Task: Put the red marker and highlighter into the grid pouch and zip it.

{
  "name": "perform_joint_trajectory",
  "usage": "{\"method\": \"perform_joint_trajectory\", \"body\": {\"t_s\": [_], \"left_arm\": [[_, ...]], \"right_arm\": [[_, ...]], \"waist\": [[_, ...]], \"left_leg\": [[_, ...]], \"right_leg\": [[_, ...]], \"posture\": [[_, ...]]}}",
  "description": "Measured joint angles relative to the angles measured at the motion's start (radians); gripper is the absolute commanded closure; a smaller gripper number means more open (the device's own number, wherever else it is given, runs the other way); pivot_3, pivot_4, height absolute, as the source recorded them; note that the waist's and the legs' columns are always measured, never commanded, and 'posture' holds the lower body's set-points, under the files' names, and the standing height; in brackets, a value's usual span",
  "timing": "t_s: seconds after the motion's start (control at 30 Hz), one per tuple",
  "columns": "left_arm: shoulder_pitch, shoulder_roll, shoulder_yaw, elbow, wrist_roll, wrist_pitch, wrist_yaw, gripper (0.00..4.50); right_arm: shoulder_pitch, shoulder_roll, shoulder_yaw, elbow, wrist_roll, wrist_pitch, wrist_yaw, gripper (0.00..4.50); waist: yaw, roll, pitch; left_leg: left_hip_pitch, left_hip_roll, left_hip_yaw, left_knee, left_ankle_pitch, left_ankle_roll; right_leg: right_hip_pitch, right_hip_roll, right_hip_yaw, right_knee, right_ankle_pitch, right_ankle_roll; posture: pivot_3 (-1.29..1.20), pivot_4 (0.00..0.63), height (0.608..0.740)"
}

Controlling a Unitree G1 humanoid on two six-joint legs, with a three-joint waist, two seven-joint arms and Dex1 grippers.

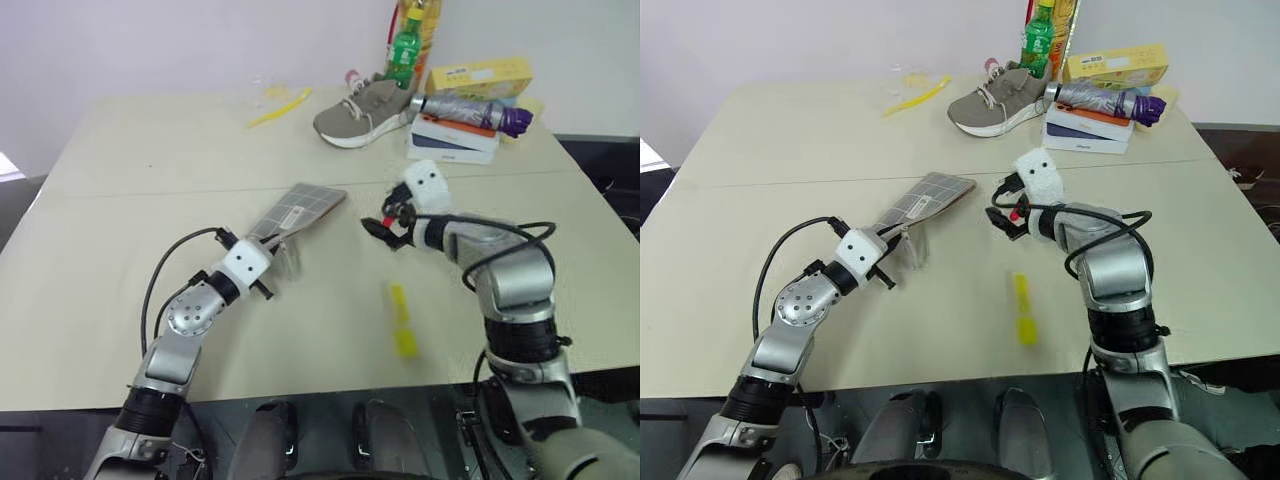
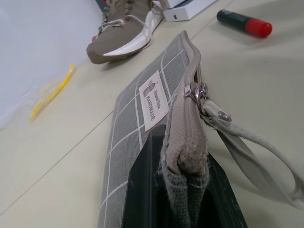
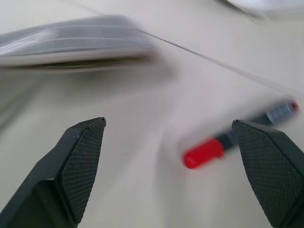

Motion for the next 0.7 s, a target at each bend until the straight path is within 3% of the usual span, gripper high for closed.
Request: {"method": "perform_joint_trajectory", "body": {"t_s": [0.23,0.4,0.7], "left_arm": [[-0.007,-0.024,-0.004,0.001,0.001,-0.008,0.008,4.50],[-0.006,-0.030,-0.005,0.000,0.003,-0.008,0.008,4.50],[0.000,-0.044,-0.003,-0.002,0.000,-0.006,0.029,4.50]], "right_arm": [[-0.079,0.132,-0.136,0.263,-0.014,-0.079,-0.273,0.07],[-0.111,0.137,-0.135,0.395,-0.012,-0.164,-0.333,0.07],[-0.080,0.091,-0.035,0.415,-0.018,-0.239,-0.333,4.15]], "waist": [[-0.005,0.000,0.000],[-0.005,0.000,0.000],[-0.006,0.000,0.000]], "left_leg": [[0.000,0.000,0.001,0.000,0.000,0.000],[0.000,0.000,0.001,-0.001,0.000,0.000],[0.000,0.000,0.001,-0.001,0.000,0.000]], "right_leg": [[-0.001,0.002,0.000,0.001,0.000,0.000],[-0.001,0.003,0.000,0.001,0.000,0.000],[-0.001,0.003,0.001,0.001,0.000,0.000]], "posture": [[0.00,0.150,0.733],[0.00,0.150,0.733],[0.00,0.150,0.733]]}}
